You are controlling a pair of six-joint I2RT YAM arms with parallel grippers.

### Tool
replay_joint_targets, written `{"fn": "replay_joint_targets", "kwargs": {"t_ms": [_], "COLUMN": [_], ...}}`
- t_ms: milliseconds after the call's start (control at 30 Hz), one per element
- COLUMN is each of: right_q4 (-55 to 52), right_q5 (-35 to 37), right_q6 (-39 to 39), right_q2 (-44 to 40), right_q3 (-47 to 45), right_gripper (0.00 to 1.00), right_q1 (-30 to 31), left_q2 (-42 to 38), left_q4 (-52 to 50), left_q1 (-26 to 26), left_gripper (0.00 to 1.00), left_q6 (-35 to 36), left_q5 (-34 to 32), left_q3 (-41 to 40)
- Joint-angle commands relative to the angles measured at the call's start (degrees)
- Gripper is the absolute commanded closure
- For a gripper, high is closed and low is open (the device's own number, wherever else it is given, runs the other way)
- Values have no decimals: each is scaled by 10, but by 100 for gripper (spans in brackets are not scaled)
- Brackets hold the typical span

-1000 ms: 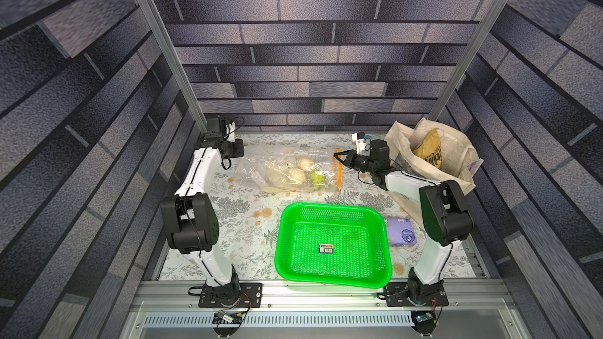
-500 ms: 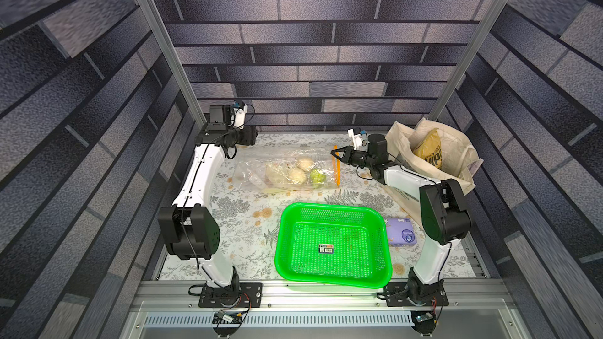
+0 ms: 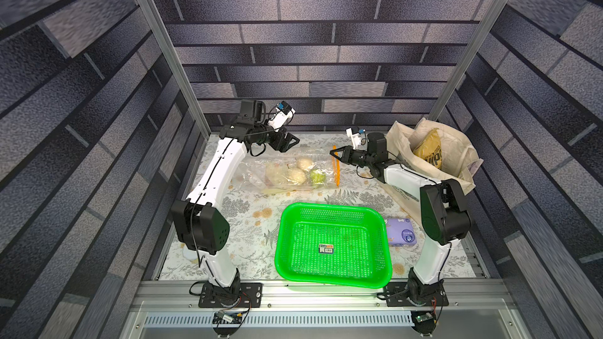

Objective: Open the zip-top bag and take out the pear
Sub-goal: Adjust the zipper food storage bag at the center of the board, then pick up the pear from the zipper food storage bag.

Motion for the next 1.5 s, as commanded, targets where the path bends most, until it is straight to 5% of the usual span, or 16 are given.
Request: {"fn": "replay_joint_targets", "kwargs": {"t_ms": [0,333,567,1000,1133,1467], "right_q4": [-5,-4,21,27,30,27], "right_q5": [-18,-23,-33,-50,-53,-51], "right_q6": [-13,-9,7,10,12,13], "right_q2": [3,2,4,1,-1,5], "right_q3": [20,19,9,8,7,9], "right_gripper": [94,94,94,94,94,94], "right_q1": [4,4,5,4,5,4], "left_q2": [14,45,55,83,92,87], "left_q4": [-42,-49,3,14,12,11], "left_q1": [-35,-85,-129,-155,-156,-158], "left_gripper": [20,20,22,27,37,85], "left_q6": [58,94,149,179,185,197], "left_q5": [11,-31,-173,-206,-216,-214], "left_q3": [18,8,-32,-41,-32,-39]}}
